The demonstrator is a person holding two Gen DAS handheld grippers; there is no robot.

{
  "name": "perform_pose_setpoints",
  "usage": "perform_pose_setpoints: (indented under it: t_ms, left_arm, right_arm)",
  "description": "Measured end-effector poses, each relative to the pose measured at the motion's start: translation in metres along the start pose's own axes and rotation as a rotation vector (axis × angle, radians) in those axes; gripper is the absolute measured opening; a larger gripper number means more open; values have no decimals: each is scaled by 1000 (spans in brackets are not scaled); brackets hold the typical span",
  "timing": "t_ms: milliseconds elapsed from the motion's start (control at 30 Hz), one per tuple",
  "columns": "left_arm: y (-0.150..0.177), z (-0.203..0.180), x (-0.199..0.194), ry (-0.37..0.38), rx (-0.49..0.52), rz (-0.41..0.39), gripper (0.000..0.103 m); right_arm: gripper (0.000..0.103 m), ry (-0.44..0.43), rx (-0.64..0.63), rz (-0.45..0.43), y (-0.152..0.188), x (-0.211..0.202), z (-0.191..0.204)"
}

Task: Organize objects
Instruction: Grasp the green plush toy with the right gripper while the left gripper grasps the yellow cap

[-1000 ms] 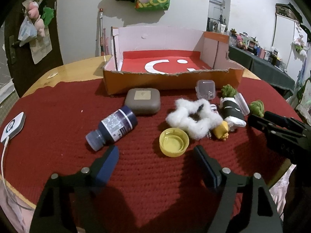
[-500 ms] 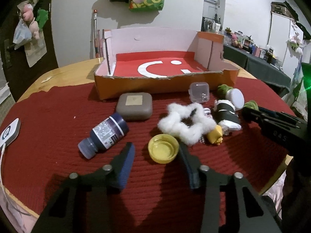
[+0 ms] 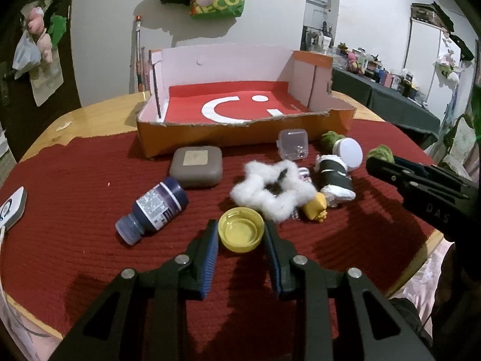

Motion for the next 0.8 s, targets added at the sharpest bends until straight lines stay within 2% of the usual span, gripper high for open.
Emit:
perform_pose_setpoints:
  t_ms: [367,800]
  left_arm:
    - [-20,-2,-7,-6,35,-50,31]
    - [-47,5,-2,-20,48,-75,31]
  right_arm:
    - [32,-68,-27,-6,-7,-3,24]
    - [32,-91,-40,-5,-20,2,32]
Point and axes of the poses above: each gripper's, at about its wrist camera, not at the fingertips, and x roughly the way its jaws point, z to its left, y to its underside, the point moved 6 cm from there along x, roughly the way its jaws point
